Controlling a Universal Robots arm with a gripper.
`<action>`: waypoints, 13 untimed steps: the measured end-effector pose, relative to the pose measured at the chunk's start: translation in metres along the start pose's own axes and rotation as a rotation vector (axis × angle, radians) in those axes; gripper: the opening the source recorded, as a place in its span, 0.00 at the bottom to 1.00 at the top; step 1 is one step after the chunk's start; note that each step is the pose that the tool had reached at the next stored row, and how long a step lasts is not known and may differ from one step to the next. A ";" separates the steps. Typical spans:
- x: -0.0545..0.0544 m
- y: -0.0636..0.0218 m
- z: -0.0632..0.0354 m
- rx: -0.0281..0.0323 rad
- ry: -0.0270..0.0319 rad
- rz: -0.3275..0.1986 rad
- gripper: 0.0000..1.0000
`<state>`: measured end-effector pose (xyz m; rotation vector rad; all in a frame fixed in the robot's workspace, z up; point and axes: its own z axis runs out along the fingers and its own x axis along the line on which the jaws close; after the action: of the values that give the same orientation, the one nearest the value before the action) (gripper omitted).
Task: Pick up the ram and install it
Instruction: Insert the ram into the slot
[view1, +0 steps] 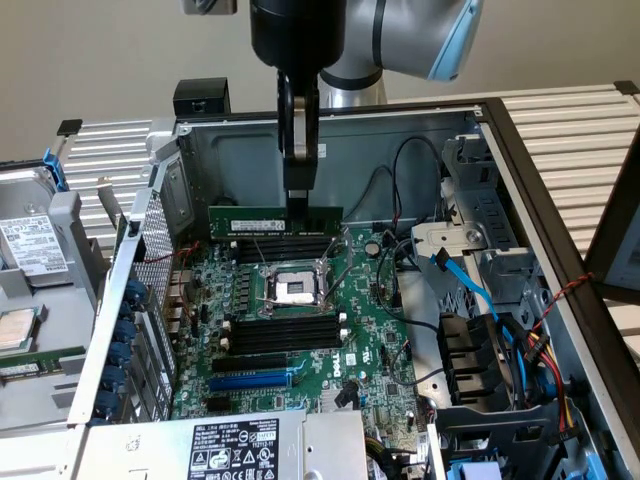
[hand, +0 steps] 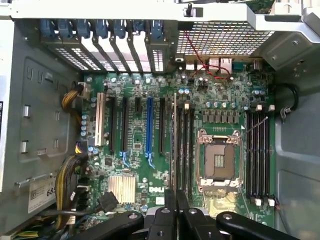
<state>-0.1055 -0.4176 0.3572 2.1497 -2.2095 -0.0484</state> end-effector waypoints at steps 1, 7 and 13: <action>0.000 -0.0001 0.0017 0.0000 -0.0008 0.002 0.13; -0.001 -0.0009 0.0127 -0.0001 -0.0020 0.004 0.13; -0.002 -0.0016 0.0235 -0.0002 -0.0030 0.004 0.13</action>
<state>-0.1053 -0.4164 0.3336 2.1463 -2.2154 -0.0516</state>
